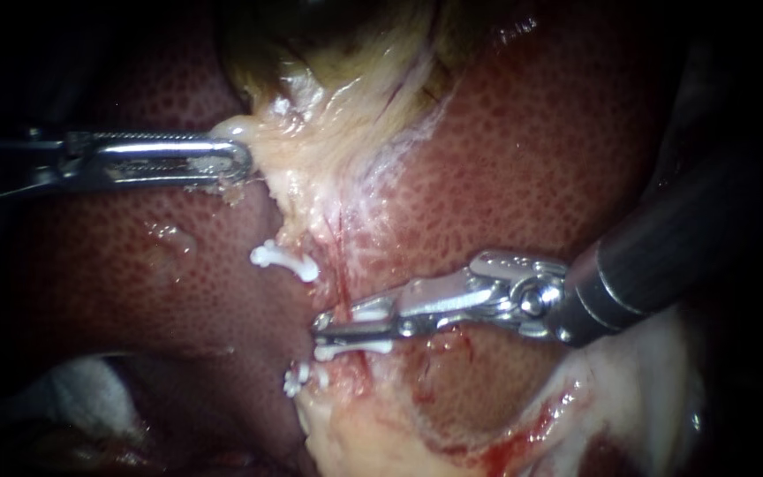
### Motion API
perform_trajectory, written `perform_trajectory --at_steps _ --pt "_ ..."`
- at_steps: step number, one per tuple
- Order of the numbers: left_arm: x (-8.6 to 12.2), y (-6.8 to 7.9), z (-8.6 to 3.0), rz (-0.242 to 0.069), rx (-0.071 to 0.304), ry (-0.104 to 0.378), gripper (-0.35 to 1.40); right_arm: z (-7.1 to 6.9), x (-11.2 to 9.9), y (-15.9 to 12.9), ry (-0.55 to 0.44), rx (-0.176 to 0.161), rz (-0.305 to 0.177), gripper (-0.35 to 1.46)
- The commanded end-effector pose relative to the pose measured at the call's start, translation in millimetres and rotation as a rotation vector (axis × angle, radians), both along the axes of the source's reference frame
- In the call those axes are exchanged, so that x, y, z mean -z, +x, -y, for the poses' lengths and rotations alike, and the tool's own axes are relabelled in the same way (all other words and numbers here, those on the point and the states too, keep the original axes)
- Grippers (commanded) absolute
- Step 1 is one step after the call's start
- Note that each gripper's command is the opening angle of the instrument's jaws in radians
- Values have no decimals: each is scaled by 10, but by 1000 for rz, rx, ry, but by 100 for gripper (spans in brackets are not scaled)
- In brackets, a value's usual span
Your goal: Going back second clip right tube
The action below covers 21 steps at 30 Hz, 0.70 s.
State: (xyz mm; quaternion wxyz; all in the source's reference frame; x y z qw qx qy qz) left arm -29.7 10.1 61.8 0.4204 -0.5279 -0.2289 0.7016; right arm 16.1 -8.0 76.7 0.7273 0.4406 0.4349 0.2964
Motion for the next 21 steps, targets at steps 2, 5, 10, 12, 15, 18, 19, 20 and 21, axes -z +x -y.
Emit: perform_trajectory --at_steps 2,5,10,12,15,18,19,20,21 --pt "0 0 0 0 0 0 -35 0 0 0 1 1 -1 -35" --pt "0 0 0 0 0 0 -35 0 0 -1 1 2 -1 -35" --pt "-2 1 -1 0 0 0 -35 0 1 -1 17 -3 4 -35" --pt "-3 1 -1 0 0 0 -35 -1 1 -1 18 -3 4 -35" --pt "-3 1 -1 0 0 0 -35 -1 1 0 -64 21 -24 1" --pt "-3 1 -1 0 0 0 -35 -3 -1 0 -122 5 -19 35" --pt "-3 1 -1 0 0 0 -35 -4 -2 0 -137 -2 -15 38" --pt "-3 1 -1 0 0 0 -35 -5 -3 0 -149 -2 -16 40" --pt "-3 1 -1 0 0 0 -35 -6 -4 -1 -161 -1 -17 41"
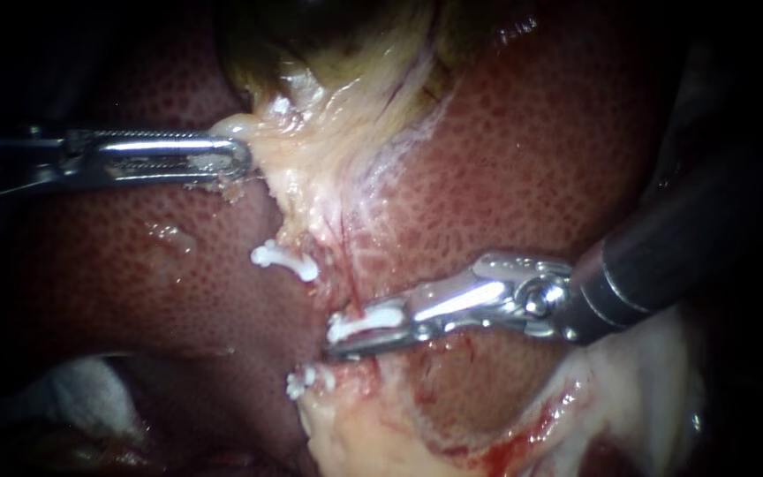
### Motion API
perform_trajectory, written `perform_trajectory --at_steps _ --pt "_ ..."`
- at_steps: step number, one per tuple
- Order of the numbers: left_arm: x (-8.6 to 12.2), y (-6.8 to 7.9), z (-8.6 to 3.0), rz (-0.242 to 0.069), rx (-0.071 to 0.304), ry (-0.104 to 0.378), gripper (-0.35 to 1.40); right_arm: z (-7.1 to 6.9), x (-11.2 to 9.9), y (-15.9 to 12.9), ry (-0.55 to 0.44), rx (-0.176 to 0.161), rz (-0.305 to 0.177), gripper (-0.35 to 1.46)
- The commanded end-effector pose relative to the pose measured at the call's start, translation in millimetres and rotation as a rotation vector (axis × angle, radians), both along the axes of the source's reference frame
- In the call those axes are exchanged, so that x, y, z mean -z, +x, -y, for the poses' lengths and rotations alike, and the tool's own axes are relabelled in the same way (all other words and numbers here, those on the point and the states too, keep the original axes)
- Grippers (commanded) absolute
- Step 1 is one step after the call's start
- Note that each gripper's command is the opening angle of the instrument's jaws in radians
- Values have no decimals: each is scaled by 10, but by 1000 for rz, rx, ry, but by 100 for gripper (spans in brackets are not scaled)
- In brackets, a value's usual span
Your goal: Going back second clip right tube
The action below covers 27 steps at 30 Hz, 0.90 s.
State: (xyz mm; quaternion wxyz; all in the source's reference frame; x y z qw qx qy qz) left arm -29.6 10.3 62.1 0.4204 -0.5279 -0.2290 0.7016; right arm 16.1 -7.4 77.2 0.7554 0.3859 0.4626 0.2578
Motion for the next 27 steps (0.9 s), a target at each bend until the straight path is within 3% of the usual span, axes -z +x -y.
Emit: perform_trajectory --at_steps 1,10,19,22,27 --pt "0 0 0 0 0 0 -35 -1 -1 0 -12 -1 -1 43" --pt "0 0 0 0 0 0 -35 -10 -6 -2 -80 -34 10 49" --pt "0 0 0 0 0 0 -35 -14 0 -7 -86 -29 5 49" --pt "0 0 1 0 0 0 -35 -12 2 -7 -83 -21 0 49" --pt "0 0 1 0 0 0 -35 2 8 -2 -66 28 -33 49"
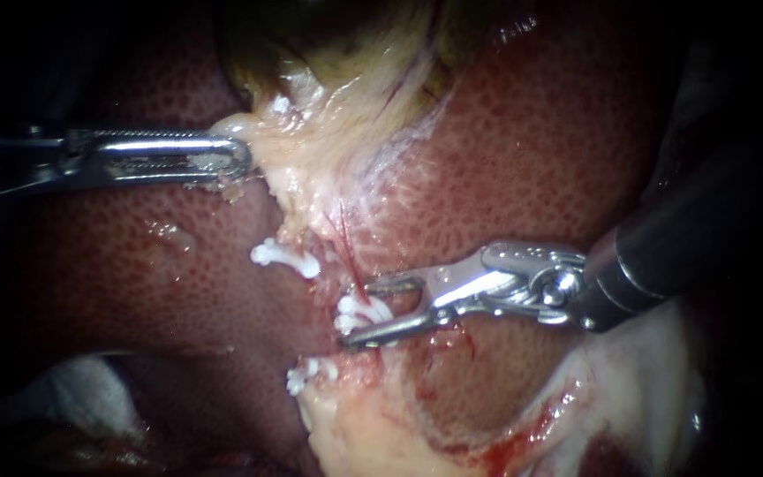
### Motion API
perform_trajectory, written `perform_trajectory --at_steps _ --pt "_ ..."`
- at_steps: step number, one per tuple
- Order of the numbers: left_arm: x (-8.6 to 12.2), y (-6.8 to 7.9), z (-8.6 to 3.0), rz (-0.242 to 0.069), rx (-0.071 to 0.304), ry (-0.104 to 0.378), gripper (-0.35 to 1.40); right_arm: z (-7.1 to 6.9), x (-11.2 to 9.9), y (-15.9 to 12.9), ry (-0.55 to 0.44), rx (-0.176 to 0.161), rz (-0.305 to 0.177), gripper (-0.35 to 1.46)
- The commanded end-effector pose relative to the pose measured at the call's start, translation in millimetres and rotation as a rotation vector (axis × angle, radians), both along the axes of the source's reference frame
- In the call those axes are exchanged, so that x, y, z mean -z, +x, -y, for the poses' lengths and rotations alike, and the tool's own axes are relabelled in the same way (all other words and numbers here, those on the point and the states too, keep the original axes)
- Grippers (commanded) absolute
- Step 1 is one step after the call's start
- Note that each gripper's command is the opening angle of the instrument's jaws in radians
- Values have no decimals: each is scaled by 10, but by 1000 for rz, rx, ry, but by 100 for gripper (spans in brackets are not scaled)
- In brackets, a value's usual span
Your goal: Going back second clip right tube
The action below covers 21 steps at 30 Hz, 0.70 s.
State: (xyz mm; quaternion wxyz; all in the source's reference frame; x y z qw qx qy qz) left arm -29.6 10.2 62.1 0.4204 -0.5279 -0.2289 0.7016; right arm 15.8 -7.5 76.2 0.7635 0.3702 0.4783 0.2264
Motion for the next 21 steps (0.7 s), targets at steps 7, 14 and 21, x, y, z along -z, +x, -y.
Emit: perform_trajectory --at_steps 7,14,21 --pt "-1 0 0 0 0 -1 -35 16 10 10 10 36 -27 49" --pt "-1 0 1 0 0 -1 -35 14 7 9 15 43 -38 49" --pt "-1 -1 1 -1 0 -1 -35 1 -5 8 -26 -3 -16 49"
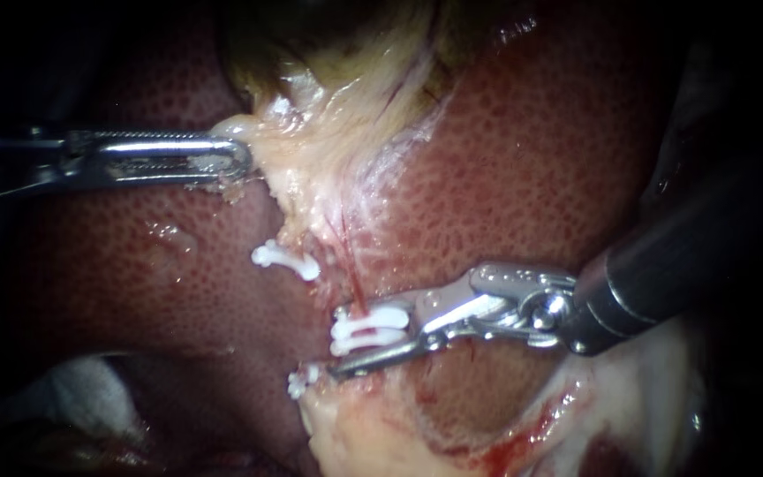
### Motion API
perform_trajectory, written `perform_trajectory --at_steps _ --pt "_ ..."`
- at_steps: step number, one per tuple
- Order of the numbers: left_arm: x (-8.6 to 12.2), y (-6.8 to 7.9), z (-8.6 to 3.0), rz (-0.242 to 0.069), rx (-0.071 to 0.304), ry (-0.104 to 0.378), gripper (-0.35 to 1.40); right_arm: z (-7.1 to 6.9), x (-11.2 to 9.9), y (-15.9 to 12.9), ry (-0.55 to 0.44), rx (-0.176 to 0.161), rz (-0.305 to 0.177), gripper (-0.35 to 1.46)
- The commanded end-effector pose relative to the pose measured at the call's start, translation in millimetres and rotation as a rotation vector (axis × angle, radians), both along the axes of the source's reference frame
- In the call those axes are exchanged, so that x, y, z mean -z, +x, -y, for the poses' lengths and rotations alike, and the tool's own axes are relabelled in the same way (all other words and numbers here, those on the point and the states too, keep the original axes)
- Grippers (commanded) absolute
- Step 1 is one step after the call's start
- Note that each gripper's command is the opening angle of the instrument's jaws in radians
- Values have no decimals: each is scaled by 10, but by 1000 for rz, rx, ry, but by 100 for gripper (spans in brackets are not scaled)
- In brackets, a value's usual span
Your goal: Going back second clip right tube
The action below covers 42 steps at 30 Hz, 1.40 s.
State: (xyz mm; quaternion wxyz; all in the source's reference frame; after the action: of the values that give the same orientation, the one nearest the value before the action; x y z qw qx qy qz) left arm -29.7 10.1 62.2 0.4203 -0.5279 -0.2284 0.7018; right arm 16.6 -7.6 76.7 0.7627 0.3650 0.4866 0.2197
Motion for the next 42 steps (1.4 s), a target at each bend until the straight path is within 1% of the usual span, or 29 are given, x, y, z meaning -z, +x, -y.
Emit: perform_trajectory --at_steps 1,4,8,13,15,18,19,22,24,25,26,29,33,35,38,42 --pt "0 0 0 0 0 0 -35 -3 -3 -1 -18 -9 4 49" --pt "0 0 0 0 0 0 -35 -10 -10 -3 -40 -27 7 49" --pt "0 0 0 0 0 0 -35 -14 -10 -5 -50 -29 7 49" --pt "0 0 0 0 0 0 -35 -14 -2 -8 -53 -27 5 49" --pt "0 0 0 0 0 0 -35 -14 3 -12 -55 -21 0 49" --pt "0 1 0 0 -1 0 -35 -19 15 -24 -64 -12 -8 49" --pt "0 1 0 0 -1 0 -35 -22 21 -31 -69 -5 -14 49" --pt "0 2 0 1 -1 0 -35 -31 37 -49 -89 -1 -21 49" --pt "0 2 0 1 -1 0 -35 -39 52 -67 -117 12 -33 49" --pt "0 2 0 1 -1 0 -35 -40 56 -71 -128 12 -34 49" --pt "0 2 0 1 -1 0 -35 -43 65 -79 -145 21 -43 49" --pt "0 2 0 1 -1 0 -35 -49 85 -94 -173 31 -53 49" --pt "0 2 0 1 -1 0 -35 -57 108 -106 -201 37 -61 49" --pt "-1 2 0 1 -1 0 -35 -61 118 -111 -209 35 -60 49" --pt "-1 2 0 1 -1 0 -35 -66 126 -117 -223 33 -59 49" --pt "-1 2 1 0 -1 -1 -35 -70 130 -125 -224 26 -52 49"
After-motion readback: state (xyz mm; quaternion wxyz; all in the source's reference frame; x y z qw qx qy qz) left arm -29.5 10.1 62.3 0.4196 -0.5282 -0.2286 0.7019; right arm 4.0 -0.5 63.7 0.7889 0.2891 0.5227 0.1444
